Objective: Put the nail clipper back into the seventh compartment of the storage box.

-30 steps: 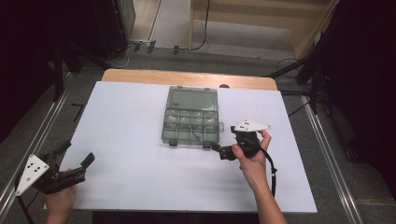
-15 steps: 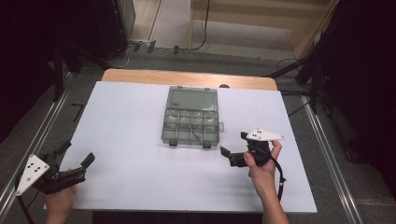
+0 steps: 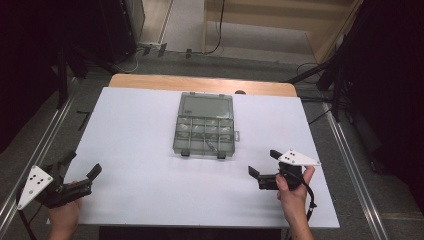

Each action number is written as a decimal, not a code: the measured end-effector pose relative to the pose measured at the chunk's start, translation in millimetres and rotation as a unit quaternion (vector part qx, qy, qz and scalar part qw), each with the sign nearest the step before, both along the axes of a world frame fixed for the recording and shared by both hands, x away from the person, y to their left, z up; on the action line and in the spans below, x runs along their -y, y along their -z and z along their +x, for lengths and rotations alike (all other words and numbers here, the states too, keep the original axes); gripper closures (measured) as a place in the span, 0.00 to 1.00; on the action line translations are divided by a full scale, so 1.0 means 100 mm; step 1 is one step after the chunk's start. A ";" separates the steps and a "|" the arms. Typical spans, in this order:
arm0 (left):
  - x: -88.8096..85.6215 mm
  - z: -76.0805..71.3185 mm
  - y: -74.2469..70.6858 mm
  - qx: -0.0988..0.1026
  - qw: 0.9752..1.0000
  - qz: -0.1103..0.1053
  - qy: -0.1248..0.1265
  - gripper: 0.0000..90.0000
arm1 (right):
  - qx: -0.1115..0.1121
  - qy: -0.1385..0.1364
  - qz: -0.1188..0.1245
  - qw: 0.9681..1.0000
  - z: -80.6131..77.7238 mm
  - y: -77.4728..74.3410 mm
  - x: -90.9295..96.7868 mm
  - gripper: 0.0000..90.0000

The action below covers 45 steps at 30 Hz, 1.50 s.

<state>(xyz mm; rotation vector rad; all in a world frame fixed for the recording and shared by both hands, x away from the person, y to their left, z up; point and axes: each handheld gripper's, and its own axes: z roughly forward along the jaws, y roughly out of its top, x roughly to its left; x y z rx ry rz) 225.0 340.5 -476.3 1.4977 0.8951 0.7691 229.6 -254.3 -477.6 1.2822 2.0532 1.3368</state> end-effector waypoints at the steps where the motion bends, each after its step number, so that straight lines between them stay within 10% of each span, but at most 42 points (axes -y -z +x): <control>1: 0.00 0.00 0.00 0.000 1.000 0.000 0.000 0.08 | 0.000 0.000 0.000 1.000 0.00 0.00 0.00 0.00; 45: -0.03 0.00 0.00 0.002 1.000 -0.012 0.001 0.08 | 0.083 0.048 0.059 0.994 -0.33 0.31 0.64 0.00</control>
